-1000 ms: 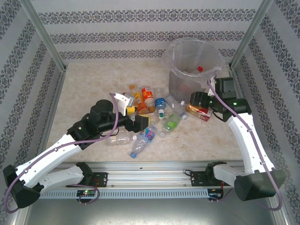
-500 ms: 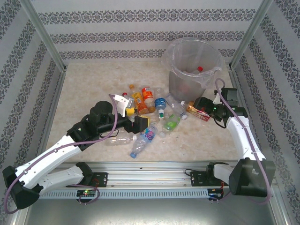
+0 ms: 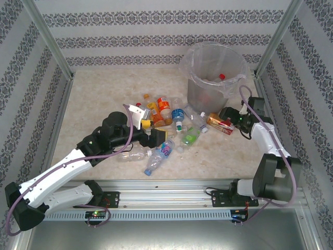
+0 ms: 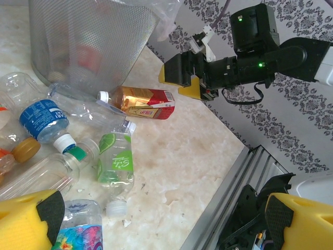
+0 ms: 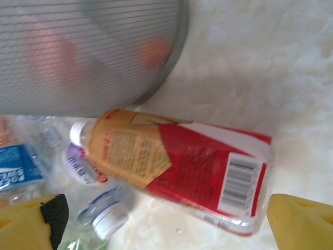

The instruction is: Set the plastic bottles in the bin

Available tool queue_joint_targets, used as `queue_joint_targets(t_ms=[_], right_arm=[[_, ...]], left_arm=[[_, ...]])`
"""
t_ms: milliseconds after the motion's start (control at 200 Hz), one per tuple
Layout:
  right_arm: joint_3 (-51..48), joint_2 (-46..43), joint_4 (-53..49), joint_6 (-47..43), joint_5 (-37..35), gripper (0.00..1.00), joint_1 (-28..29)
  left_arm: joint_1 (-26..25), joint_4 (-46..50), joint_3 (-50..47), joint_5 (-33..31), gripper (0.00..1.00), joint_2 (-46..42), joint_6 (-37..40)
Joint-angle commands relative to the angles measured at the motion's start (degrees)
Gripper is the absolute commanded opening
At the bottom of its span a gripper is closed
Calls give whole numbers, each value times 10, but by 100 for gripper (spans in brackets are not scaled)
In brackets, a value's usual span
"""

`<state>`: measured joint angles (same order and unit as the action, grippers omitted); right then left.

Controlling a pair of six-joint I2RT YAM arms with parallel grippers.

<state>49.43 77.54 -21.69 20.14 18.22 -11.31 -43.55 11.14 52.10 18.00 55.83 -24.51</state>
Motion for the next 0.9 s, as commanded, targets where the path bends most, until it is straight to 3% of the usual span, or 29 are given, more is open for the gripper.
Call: queue_joint_targets(t_ms=[0,370,689,899], right_arm=[[18,28,31,-29,-9,98,-6],[50,92,63,-42,-13,96,-16],[60,130,56,-41,28,93,-15],[63,109,-10,-60,-21,93,40]], left_arm=[[-8,-17,5,10,100,5,-7],[-8,-22,13,17,100,26,-5],[-8,-24,9,13,100,27,-1],[-8,-41,-1,15,100,25,-4]])
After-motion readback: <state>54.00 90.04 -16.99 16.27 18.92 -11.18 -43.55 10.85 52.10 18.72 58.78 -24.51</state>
